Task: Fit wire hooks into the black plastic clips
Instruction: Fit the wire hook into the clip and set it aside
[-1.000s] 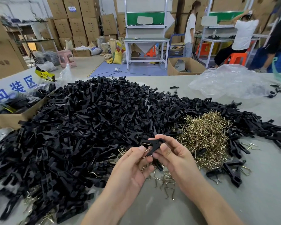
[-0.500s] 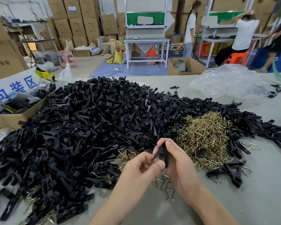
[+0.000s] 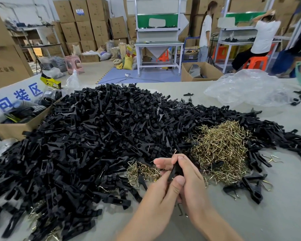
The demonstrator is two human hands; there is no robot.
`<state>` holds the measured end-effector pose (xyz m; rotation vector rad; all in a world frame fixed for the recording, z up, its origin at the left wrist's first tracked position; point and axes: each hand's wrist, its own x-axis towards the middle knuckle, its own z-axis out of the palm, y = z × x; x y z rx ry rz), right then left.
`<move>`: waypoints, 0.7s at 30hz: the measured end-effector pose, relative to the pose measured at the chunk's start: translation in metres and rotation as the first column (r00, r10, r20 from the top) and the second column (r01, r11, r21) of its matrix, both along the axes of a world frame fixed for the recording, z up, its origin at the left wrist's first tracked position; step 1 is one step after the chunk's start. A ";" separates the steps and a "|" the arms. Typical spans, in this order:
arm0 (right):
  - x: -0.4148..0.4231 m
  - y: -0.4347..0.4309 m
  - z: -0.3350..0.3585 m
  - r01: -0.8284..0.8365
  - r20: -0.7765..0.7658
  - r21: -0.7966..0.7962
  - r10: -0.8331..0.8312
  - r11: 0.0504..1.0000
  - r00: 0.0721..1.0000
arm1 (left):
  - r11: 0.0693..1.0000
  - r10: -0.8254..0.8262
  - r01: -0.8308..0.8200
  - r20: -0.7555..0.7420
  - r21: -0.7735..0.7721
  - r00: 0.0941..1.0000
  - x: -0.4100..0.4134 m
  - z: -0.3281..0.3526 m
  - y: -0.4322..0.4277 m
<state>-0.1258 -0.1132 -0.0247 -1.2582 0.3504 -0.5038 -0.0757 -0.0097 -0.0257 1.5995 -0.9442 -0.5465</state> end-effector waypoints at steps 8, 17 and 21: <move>-0.001 0.004 -0.001 -0.051 0.004 0.023 0.051 0.998 0.999 | 0.995 -0.099 0.099 -0.031 0.013 0.995 0.006 0.007 0.002; 0.000 0.010 -0.001 0.010 0.009 0.097 -0.011 0.995 1.000 | 0.997 -0.057 0.061 -0.105 0.038 0.993 0.007 0.000 -0.004; 0.001 0.011 -0.003 0.022 -0.002 0.100 -0.022 0.995 1.000 | 0.997 -0.055 0.061 -0.129 0.042 0.990 0.007 0.000 -0.006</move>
